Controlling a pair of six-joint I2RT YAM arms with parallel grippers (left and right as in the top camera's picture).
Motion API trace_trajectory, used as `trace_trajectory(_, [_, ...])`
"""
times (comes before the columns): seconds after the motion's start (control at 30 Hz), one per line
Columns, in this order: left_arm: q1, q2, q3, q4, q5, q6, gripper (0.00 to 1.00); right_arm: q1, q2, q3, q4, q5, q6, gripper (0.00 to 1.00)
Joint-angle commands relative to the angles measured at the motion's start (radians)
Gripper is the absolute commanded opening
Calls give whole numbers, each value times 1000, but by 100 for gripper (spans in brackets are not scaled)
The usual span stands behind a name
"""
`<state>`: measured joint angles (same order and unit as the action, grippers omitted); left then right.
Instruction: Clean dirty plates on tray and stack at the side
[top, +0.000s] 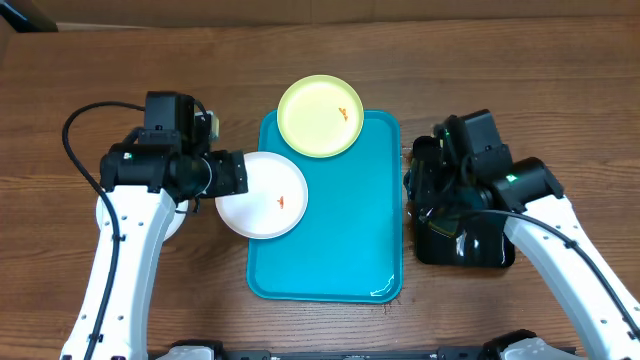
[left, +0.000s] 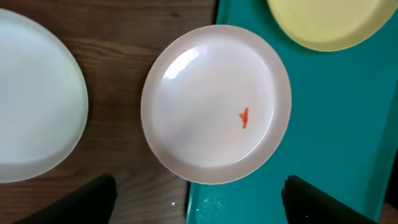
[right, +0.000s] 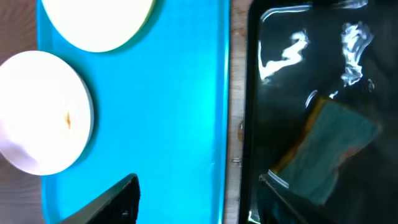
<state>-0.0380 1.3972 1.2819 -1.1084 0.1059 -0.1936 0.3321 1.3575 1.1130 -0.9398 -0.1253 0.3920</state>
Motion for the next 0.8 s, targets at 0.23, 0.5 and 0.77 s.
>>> trace_trajectory(0.23, [-4, 56, -35, 13, -178, -42, 88, -156, 191, -1, -55, 176, 213, 41])
trace_trajectory(0.5, [-3, 214, -73, 35, -188, -69, 88, -172, 362, -3, -51, 153, 214, 36])
trace_trajectory(0.77, [-3, 215, -62, 28, -118, -36, 83, -178, 438, -68, 11, 132, 213, 12])
